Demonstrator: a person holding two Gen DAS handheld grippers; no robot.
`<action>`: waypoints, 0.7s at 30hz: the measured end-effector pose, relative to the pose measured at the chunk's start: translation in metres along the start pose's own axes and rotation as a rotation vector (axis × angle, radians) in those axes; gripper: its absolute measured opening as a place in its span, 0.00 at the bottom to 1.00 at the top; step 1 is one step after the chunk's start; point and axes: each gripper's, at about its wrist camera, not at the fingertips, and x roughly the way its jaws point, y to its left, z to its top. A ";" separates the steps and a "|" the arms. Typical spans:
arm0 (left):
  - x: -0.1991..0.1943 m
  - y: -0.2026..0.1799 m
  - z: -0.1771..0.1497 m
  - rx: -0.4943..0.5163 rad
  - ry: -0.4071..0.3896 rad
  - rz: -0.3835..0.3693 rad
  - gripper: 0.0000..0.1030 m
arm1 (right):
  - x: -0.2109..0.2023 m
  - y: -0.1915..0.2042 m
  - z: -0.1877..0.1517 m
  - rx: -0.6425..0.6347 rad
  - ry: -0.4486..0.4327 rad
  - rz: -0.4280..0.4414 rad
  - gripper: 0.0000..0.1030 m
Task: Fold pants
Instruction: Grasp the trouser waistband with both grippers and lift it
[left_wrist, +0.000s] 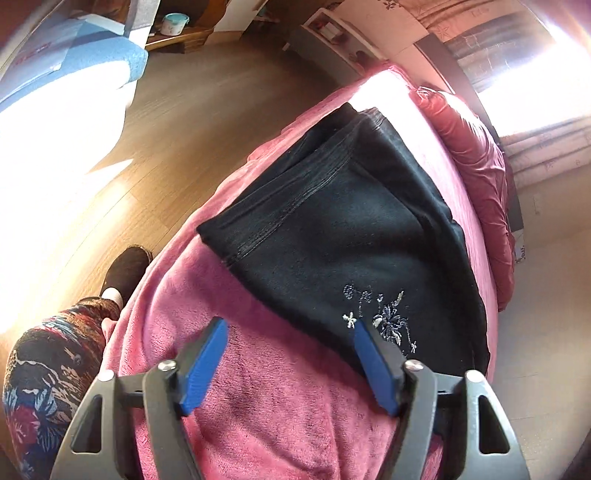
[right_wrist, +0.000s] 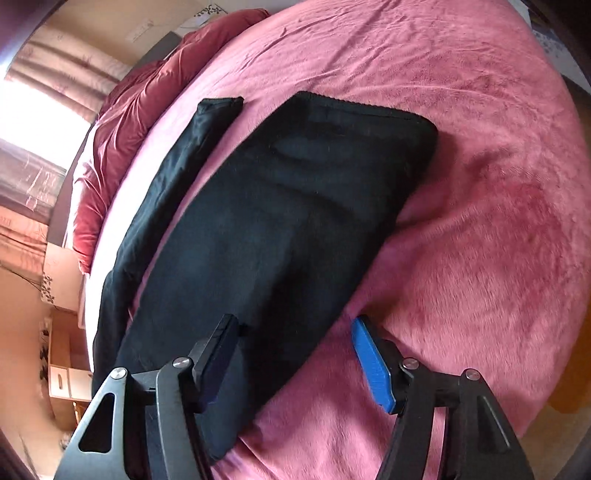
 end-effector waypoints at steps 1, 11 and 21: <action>0.003 0.002 0.000 -0.019 0.004 -0.011 0.62 | 0.002 0.000 0.004 0.002 -0.005 0.016 0.63; 0.029 -0.021 0.022 0.016 -0.024 0.011 0.23 | 0.017 -0.006 0.033 0.050 -0.013 0.020 0.38; -0.014 -0.031 0.017 0.130 -0.088 0.029 0.06 | -0.015 -0.003 0.047 -0.087 -0.040 -0.042 0.15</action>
